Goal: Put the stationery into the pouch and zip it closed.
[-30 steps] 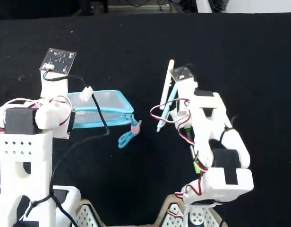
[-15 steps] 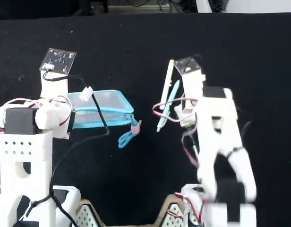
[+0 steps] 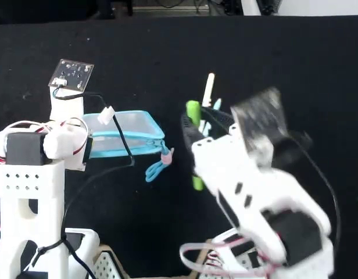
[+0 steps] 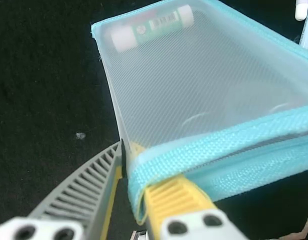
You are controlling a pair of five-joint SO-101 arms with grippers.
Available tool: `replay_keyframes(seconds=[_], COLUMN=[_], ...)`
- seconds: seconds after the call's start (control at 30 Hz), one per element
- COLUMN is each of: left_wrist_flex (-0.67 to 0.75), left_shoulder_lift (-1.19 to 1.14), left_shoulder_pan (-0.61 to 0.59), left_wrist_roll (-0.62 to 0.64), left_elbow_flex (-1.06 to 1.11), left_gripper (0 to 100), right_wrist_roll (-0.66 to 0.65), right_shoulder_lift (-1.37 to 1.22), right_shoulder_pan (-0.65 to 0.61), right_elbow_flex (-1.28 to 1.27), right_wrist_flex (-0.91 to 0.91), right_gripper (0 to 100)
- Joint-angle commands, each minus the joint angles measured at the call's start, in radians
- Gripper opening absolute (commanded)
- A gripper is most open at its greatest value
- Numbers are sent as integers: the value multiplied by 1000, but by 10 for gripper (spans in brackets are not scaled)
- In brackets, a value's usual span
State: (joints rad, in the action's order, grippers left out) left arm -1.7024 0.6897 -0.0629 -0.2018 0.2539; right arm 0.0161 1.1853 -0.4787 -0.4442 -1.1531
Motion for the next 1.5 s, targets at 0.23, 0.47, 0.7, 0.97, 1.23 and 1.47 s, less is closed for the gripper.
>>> replay_keyframes(seconds=[0.23,0.47,0.7,0.97,1.23,1.47], left_wrist_flex=[9,9,9,9,9,9], left_shoulder_lift=[-2,-2,-2,-2,-2,-2], left_shoulder_pan=[15,15,15,15,15,15], left_wrist_roll=[12,12,12,12,12,12], left_elbow_flex=[-7,-2,1,1,1,-7], left_gripper=[30,30,30,30,30,30], right_wrist_roll=[15,21,21,21,15,14], right_shoulder_lift=[93,99,101,91,99,94], right_shoulder_pan=[-206,-207,-209,-209,-201,-203], right_elbow_flex=[-131,-298,-366,-464,-696,-731], right_wrist_flex=[359,577,732,939,1100,1094], right_gripper=[11,11,11,11,11,11])
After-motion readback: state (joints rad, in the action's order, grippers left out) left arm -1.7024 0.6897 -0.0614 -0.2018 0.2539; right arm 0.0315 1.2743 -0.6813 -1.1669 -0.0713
